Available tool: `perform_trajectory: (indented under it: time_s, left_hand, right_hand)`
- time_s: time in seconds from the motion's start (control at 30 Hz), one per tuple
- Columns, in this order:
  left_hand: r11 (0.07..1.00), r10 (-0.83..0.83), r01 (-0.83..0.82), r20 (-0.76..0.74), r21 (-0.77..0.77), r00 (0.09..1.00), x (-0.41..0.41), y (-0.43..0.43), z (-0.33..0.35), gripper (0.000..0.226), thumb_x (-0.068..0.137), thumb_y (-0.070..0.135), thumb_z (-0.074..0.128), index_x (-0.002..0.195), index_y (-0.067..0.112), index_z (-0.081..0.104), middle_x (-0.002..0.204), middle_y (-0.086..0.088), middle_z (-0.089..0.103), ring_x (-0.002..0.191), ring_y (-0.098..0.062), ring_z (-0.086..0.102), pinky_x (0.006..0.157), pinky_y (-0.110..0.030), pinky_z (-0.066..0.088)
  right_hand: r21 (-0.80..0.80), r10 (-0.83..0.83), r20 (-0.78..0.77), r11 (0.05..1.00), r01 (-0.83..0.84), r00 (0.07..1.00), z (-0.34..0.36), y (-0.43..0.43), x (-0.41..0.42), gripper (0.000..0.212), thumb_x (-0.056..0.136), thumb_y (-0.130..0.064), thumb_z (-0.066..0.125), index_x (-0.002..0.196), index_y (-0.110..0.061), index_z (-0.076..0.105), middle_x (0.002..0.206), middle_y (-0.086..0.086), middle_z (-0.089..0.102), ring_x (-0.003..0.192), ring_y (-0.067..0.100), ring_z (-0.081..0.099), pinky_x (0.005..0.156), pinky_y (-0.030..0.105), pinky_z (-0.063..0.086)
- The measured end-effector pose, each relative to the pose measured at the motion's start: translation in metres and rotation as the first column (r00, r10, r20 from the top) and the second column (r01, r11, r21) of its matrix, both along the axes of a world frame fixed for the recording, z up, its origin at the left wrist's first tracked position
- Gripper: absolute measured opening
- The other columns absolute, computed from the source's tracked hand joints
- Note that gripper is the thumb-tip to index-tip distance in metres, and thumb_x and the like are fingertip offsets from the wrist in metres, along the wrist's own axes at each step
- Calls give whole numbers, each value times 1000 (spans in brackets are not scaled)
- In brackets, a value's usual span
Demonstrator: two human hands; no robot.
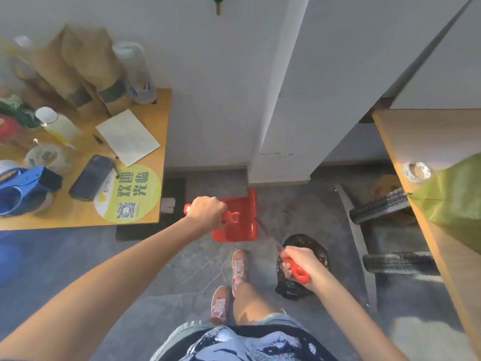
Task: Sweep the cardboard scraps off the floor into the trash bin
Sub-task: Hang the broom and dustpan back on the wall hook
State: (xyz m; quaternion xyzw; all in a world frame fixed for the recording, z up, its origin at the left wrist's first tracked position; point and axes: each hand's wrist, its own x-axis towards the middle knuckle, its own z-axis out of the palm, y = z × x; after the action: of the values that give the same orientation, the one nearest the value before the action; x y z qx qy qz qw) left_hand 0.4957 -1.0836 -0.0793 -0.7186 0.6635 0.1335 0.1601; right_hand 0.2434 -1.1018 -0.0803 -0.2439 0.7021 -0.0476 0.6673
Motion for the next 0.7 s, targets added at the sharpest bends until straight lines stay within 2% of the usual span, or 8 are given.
perform_trajectory:
  time_s: [0.2,0.37,0.53,0.63,0.7]
  left_hand:
    - [989,81,-73,-57,127,995,1,-45,-48,28,86,38,54,96,14,66,98,-9,69,94,-31,65,71,-32,47]
    - [971,183,-160,-120,176,976,3,-66,-77,27,85,38,56,95,15,66,97,-9,68,91,-31,65,70,-33,48]
    - [949,258,-234,-94,210,961,37,-76,-98,28,83,40,58,91,14,66,94,-9,69,88,-32,65,70,-32,49]
    - [940,273,-248,-80,235,959,61,-75,-105,32,80,45,57,88,15,66,89,-8,69,84,-30,66,69,-32,51]
    - [936,278,-247,-96,250,956,69,-76,-106,32,79,45,56,85,15,65,86,-6,69,81,-30,67,66,-31,50]
  right_hand:
    - [61,80,-64,995,-76,995,-35,-47,27,24,80,6,43,67,-14,40,58,7,33,32,13,39,36,14,29]
    - [95,173,-80,982,-165,982,-53,-71,51,29,87,9,41,70,-14,41,58,7,34,25,11,38,32,13,32]
    - [148,358,-39,925,-349,933,-62,-80,70,28,91,6,35,73,-15,37,54,9,37,24,13,38,29,15,30]
    - [186,412,40,892,-412,910,-56,-86,84,21,95,-1,38,92,-21,45,63,12,46,29,11,46,28,18,38]
    - [205,407,79,887,-414,910,-55,-92,92,23,95,-6,43,113,-7,56,67,11,51,44,16,52,41,24,49]
